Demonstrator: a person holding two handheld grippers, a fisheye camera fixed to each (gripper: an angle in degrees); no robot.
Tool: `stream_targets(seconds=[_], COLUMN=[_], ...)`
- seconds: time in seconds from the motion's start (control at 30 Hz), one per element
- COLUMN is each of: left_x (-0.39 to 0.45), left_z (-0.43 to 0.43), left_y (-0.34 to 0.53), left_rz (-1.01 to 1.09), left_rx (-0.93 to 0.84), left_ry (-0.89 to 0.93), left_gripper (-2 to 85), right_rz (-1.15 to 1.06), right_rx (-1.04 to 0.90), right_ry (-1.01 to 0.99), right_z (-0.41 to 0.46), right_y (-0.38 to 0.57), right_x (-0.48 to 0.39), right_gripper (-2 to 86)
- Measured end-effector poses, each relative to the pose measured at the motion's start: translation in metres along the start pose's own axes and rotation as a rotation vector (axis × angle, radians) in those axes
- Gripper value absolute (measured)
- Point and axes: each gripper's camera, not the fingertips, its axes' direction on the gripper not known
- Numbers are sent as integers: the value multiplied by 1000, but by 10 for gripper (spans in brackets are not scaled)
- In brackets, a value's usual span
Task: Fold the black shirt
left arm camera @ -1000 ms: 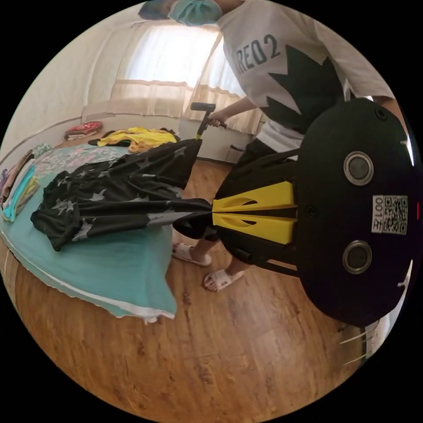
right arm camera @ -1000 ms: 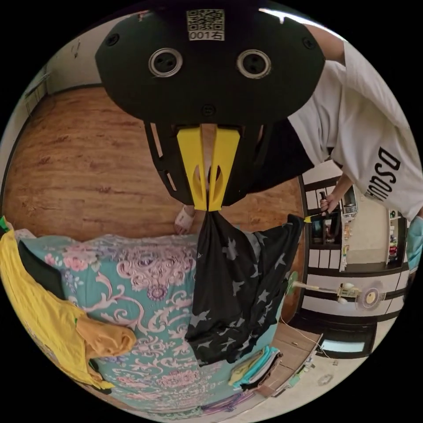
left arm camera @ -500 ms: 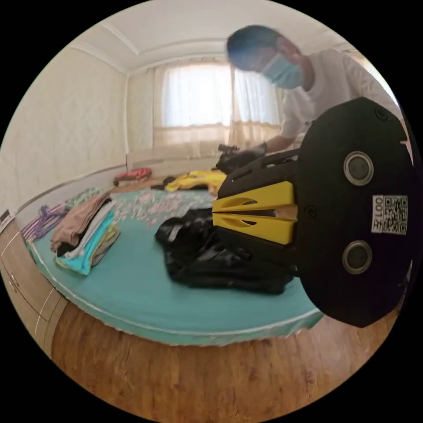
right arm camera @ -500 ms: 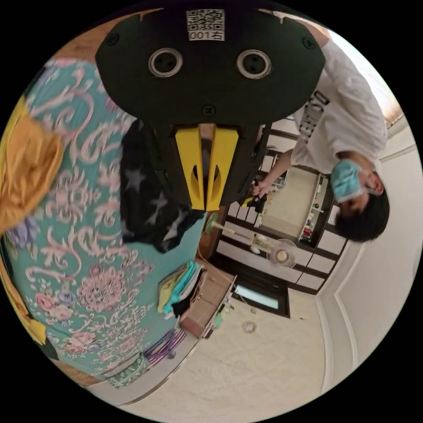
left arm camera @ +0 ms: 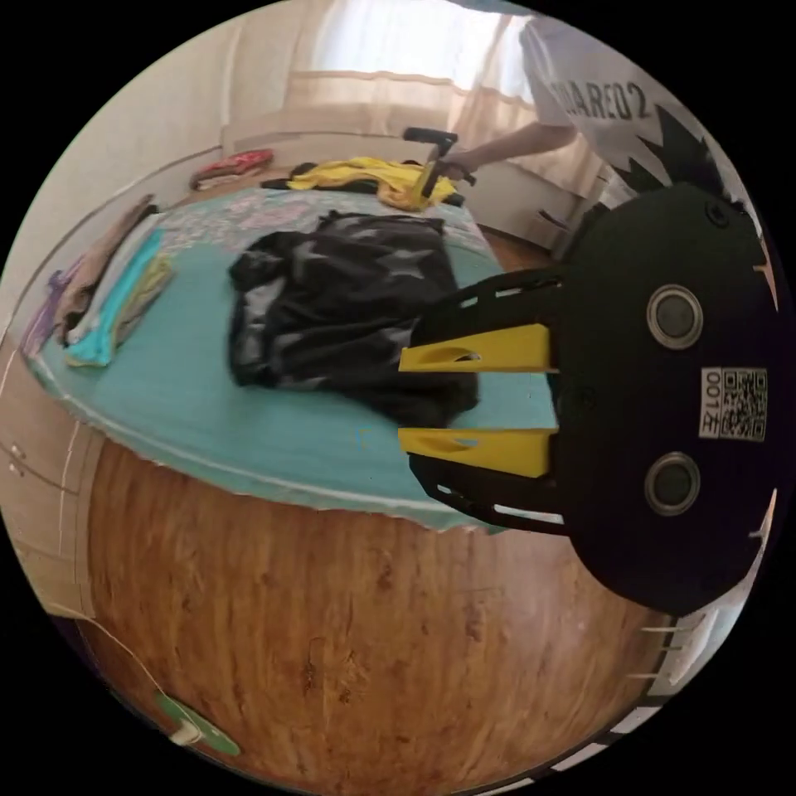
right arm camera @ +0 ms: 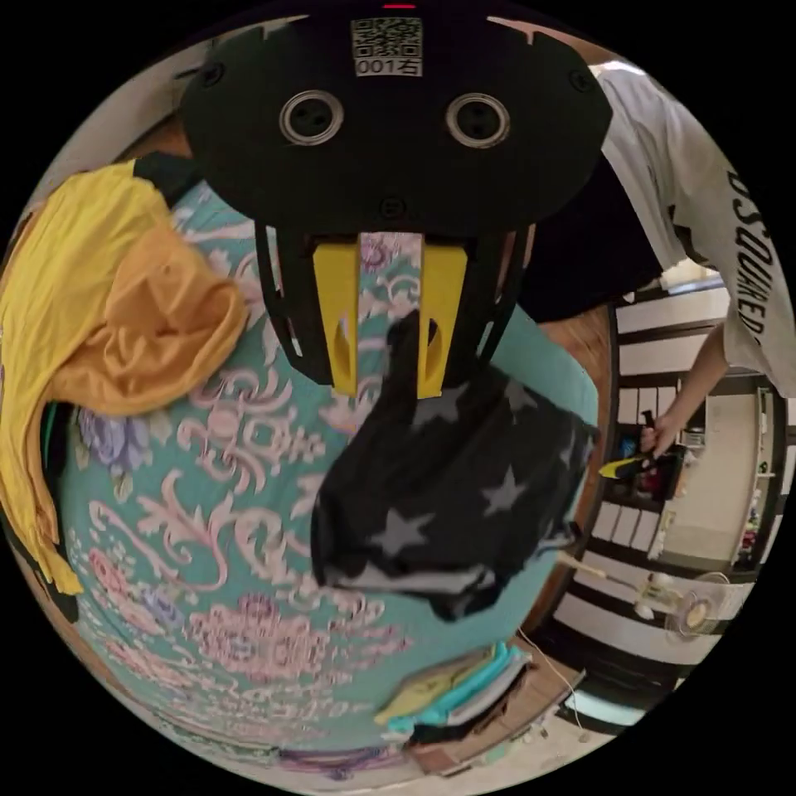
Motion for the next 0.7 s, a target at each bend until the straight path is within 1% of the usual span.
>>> stream_targets(seconds=[0.07,0.1,0.13,0.17,0.23,0.3,0.33,0.37,0.43,0.53,0.63,0.7], left_x=[10,13,17,19,19,18,18,18,13,-12,-44,-59], left_z=[20,25,31,35,37,35,32,25,6,-28,-34,-25], left_y=[18,20,23,22,17,12,10,8,5,4,8,13], left_rz=[23,34,51,46,17,-9,18,71,110,117,70,18], left_rx=[-115,-138,-153,-145,-140,-149,-150,-142,-124,-67,-62,-77], left_ry=[-3,2,12,16,-19,-94,-116,-76,-45,0,70,108], left_gripper=[112,117,113,107,90,59,36,30,20,9,8,12], right_rz=[53,71,106,151,195,237,250,253,232,222,294,308], right_rx=[-90,-105,-105,-55,-28,9,6,-5,1,1,49,32], right_ry=[-12,-23,-51,-44,-10,-33,-38,-34,-27,62,-48,-58], right_z=[23,28,35,33,29,28,29,28,17,-14,-29,-25], right_y=[12,14,17,17,11,2,-6,-13,-20,-14,-2,-2], right_x=[-16,-19,-25,-32,-40,-47,-52,-57,-65,-72,-62,-63], right_gripper=[138,140,141,139,121,85,58,40,28,19,17,17])
